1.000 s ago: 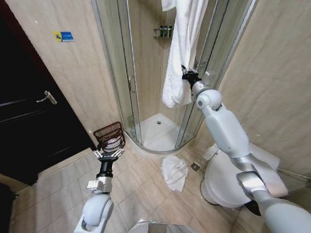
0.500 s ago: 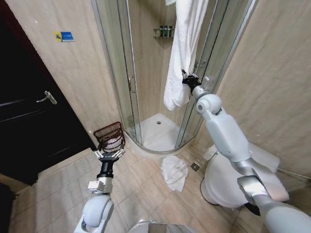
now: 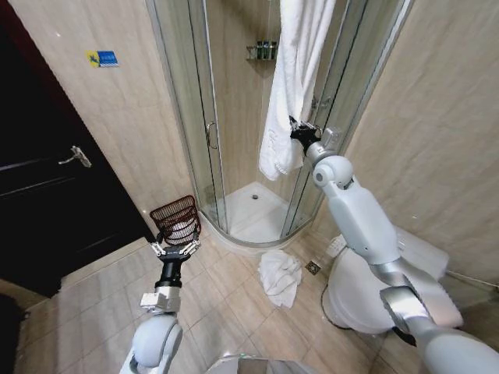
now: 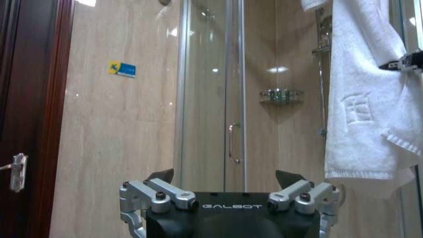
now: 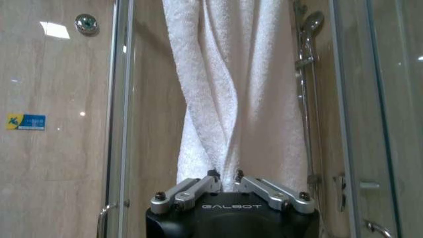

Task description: Discard the used towel into the hamper.

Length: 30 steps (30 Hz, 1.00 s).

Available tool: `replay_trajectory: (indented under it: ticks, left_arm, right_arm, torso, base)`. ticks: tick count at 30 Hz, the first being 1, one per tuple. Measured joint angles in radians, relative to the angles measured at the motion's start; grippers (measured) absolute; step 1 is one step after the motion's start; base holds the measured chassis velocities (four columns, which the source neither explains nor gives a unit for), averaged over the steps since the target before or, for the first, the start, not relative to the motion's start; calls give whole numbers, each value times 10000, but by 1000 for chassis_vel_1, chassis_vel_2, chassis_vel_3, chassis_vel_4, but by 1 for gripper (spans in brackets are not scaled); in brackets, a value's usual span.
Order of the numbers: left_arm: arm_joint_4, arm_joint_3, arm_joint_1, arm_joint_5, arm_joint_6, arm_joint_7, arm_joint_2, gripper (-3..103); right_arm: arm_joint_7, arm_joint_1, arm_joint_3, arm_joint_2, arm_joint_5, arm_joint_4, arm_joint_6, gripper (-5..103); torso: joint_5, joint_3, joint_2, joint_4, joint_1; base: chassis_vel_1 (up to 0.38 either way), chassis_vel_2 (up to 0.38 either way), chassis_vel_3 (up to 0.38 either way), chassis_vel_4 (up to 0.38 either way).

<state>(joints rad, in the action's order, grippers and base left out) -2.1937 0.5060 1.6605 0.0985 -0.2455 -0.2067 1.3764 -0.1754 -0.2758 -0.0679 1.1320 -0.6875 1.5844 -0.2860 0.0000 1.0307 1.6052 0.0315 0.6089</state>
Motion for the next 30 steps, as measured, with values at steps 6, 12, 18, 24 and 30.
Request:
replay_trajectory:
  ticks: [6,12,18,24,30]
  left_arm:
    - [-14,-83,53,-184,-66,-39,61,100]
    - [-14,-108,110,-223,-123,-69,86,100]
    - [-23,-95,137,-236,-152,-90,93,100]
    - [-43,-127,234,-323,-167,-125,112,100]
    - [-27,-287,263,-429,-168,-262,148,100]
  right_arm:
    - [-13,-459,-62,-55,94,160,12,4]
    - [-29,-769,-96,-69,117,240,28,4]
    - [-24,-1059,-160,-35,225,302,63,4]
    - [21,-1559,-308,-14,335,508,103,4]
    - [94,-1851,-363,-52,451,566,143,4]
  torso:
    - [1,1,-1,0,1]
    - [1,1,0,0,0]
    - [0,1,0,0,0]
    - [1,1,0,0,0]
    - [1,1,0,-1,1]
  base:
    - [0,0,0,0]
    - [0,0,0,0]
    - [0,0,0,0]
    - [0,0,0,0]
    - [0,0,0,0]
